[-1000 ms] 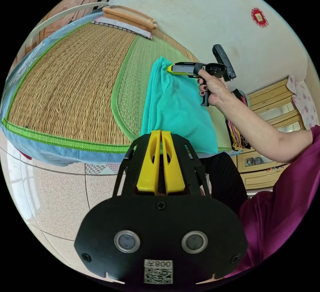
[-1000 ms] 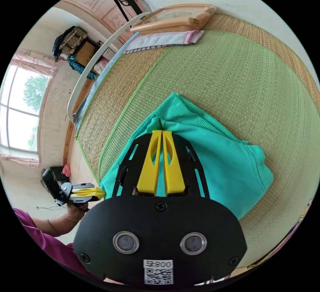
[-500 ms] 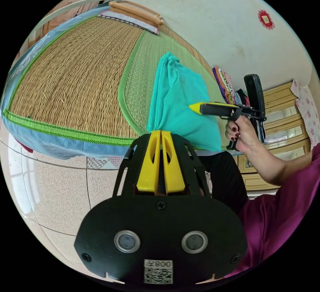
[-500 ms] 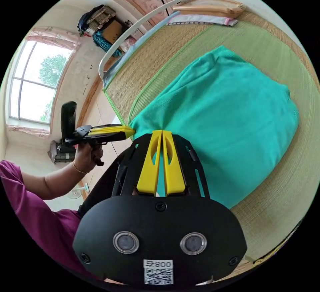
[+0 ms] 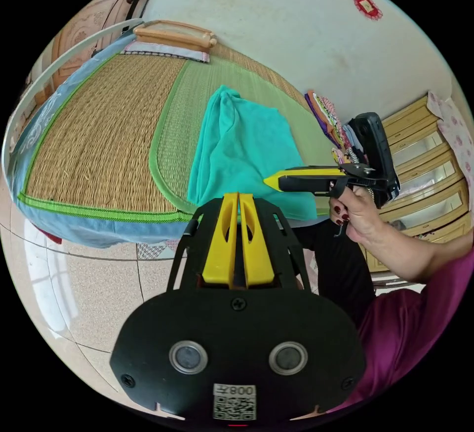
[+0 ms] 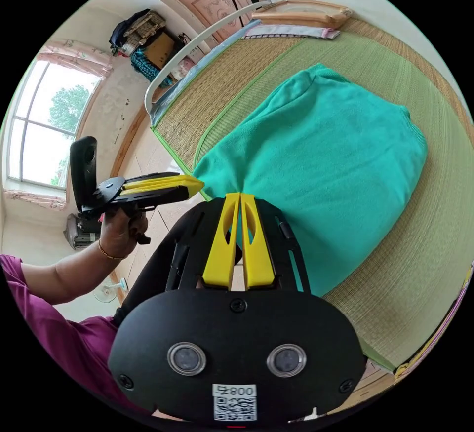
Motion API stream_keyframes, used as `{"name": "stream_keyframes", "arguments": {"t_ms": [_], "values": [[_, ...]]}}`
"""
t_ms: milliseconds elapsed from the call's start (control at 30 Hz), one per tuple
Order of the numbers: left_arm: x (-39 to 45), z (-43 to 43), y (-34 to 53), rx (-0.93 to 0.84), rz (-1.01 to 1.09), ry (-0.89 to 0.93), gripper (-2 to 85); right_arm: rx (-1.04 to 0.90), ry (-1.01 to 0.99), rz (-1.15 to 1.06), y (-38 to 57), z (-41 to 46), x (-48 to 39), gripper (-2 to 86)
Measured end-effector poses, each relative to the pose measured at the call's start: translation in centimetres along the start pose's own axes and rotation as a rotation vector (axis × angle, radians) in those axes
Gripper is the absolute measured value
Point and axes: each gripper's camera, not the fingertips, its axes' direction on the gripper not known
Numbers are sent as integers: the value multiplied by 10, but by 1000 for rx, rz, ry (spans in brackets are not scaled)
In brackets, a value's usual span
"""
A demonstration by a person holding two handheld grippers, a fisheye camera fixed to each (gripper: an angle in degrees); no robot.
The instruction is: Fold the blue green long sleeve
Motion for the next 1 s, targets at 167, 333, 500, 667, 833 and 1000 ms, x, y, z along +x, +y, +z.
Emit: {"name": "stream_keyframes", "arguments": {"t_ms": [167, 333, 500, 667, 833, 1000], "values": [[13, 23, -6, -53, -40, -10, 2, 30, -81, 48, 35, -14, 18, 0], [47, 26, 5, -39, 15, 37, 3, 61, -118, 110, 99, -31, 52, 0], [79, 50, 11, -82, 58, 102, 3, 112, -203, 267, 166, -34, 101, 0], [110, 73, -2, -108, 118, 59, 3, 177, -236, 296, 199, -39, 123, 1], [118, 103, -22, -164, 110, -14, 2, 176, -246, 259, 197, -33, 131, 1], [116, 125, -26, -232, 81, 0, 3, 108, -306, 303, 207, -1, 159, 2]]}}
